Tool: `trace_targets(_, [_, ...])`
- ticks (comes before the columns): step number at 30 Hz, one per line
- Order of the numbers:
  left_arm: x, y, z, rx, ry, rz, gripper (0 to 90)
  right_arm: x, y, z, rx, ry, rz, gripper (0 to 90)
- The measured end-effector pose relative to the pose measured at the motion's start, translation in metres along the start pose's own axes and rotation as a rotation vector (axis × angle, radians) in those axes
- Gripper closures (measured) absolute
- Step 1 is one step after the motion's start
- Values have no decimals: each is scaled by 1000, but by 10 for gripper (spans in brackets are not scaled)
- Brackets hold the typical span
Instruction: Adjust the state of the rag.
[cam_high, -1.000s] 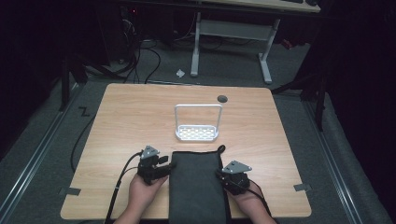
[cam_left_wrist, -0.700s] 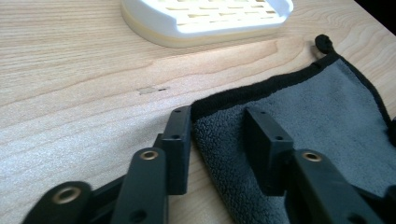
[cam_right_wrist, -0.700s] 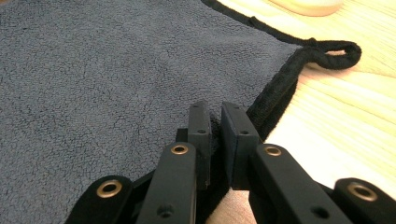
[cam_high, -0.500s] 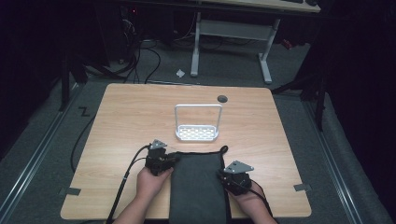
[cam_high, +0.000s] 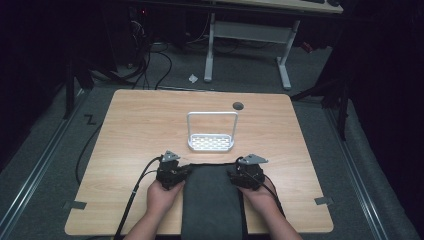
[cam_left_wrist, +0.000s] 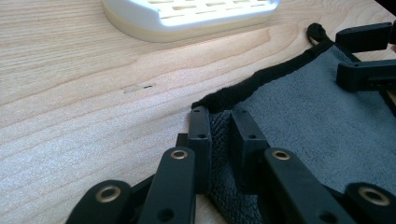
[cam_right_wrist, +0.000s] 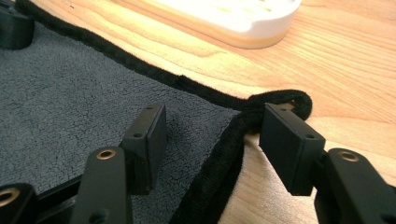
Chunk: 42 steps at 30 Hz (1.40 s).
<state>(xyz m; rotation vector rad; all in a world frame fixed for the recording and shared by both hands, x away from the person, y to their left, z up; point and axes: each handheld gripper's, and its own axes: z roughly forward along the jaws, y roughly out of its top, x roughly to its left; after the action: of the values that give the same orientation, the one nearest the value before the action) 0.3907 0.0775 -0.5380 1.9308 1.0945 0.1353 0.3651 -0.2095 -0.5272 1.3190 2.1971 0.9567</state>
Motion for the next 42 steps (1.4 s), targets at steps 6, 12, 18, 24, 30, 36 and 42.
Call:
trace_targets(6, [0,0,0,1,-2,-3,799,-2,-4,1,3,18,29,416])
trace_targets(12, [1,0,0,1,-3,-7,798,1,-8,-2,-12,27,31,500])
trace_targets(18, [2,0,0,-2,-12,-25,799,6,-9,-3,-21,53,36,703])
trace_targets(24, [0,-1,-1,-3,-6,-14,809,8,-8,-2,-16,65,30,782])
trace_targets(30, [0,-1,-3,-15,-3,-1,821,11,-5,-5,-46,49,13,790])
trace_targets(36, [0,-2,-9,-55,-13,7,836,17,-3,-13,-92,29,-2,792])
trace_targets(42, [-5,-2,-18,-129,-17,2,842,17,-2,-21,-135,30,-5,790])
